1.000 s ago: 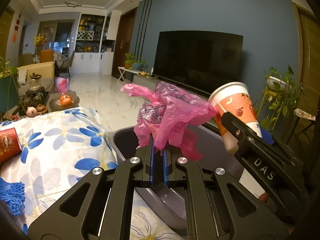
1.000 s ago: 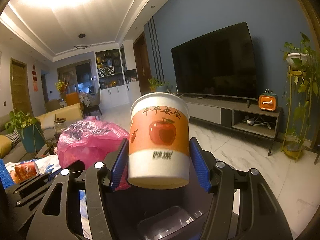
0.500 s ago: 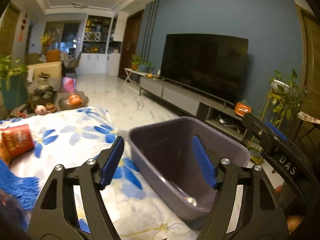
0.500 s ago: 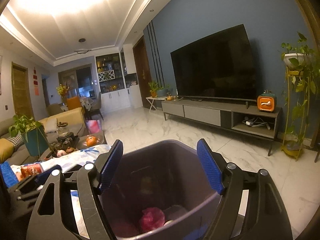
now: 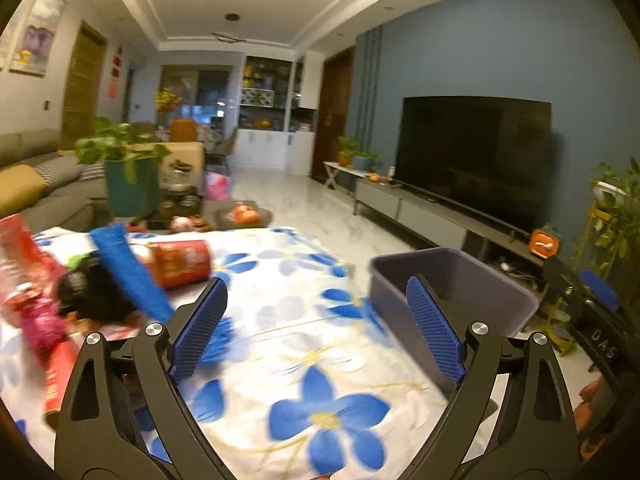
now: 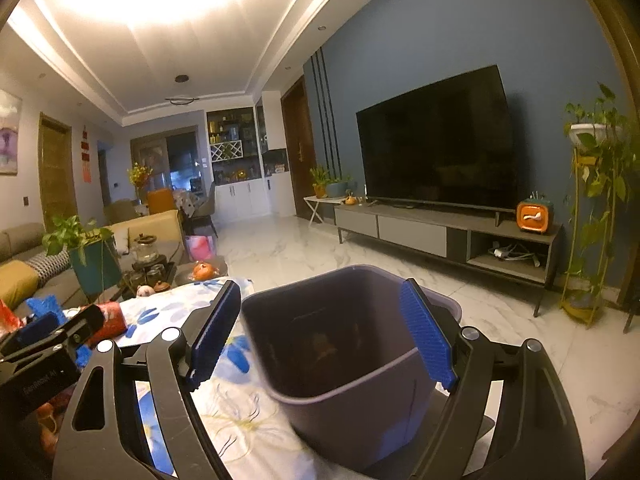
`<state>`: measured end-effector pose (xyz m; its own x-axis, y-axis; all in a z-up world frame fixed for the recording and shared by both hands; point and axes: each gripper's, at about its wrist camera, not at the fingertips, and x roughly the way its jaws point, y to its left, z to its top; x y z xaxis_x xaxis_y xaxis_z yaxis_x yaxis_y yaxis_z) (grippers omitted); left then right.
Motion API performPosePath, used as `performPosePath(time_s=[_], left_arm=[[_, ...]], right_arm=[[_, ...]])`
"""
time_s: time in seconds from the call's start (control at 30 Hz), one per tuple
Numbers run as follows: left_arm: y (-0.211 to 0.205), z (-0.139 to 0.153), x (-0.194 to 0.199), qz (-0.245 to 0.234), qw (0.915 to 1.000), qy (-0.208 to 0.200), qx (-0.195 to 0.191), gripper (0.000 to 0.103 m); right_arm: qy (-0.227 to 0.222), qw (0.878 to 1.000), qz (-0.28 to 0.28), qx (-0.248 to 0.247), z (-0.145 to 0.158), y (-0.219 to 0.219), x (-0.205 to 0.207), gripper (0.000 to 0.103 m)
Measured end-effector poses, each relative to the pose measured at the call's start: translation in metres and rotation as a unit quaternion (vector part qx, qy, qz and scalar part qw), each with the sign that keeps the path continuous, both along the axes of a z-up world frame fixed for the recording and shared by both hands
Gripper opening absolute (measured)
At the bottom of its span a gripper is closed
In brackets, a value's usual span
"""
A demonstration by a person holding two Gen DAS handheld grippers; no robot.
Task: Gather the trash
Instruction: 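Move both open tools back toward the trash on the table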
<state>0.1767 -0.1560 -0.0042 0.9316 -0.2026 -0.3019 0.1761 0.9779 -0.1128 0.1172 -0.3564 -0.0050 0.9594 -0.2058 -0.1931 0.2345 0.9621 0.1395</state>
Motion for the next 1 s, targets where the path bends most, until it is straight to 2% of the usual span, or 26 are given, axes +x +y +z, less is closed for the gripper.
performPosePath(time_s=[0.4,0.53,0.7,1.0], left_arm=[[0.070,-0.016,-0.050,0.073,0.9973,-0.001,0.010,0.090],[0.100,-0.024,-0.064,0.106,0.9943,0.010,0.002,0.090],[0.135,-0.037,-0.083,0.145,0.9892,0.011,0.015,0.090],[0.170,-0.054,-0.096,0.168,0.9853,0.031,0.007,0.090]], right_arm=[[-0.004,0.999,0.050,-0.017,0.006,0.057,-0.034,0.079],[0.000,0.997,0.079,-0.022,0.002,0.084,-0.039,0.079],[0.004,0.993,0.112,-0.022,-0.001,0.112,-0.044,0.079],[0.015,0.988,0.155,-0.025,-0.014,0.149,-0.042,0.079]])
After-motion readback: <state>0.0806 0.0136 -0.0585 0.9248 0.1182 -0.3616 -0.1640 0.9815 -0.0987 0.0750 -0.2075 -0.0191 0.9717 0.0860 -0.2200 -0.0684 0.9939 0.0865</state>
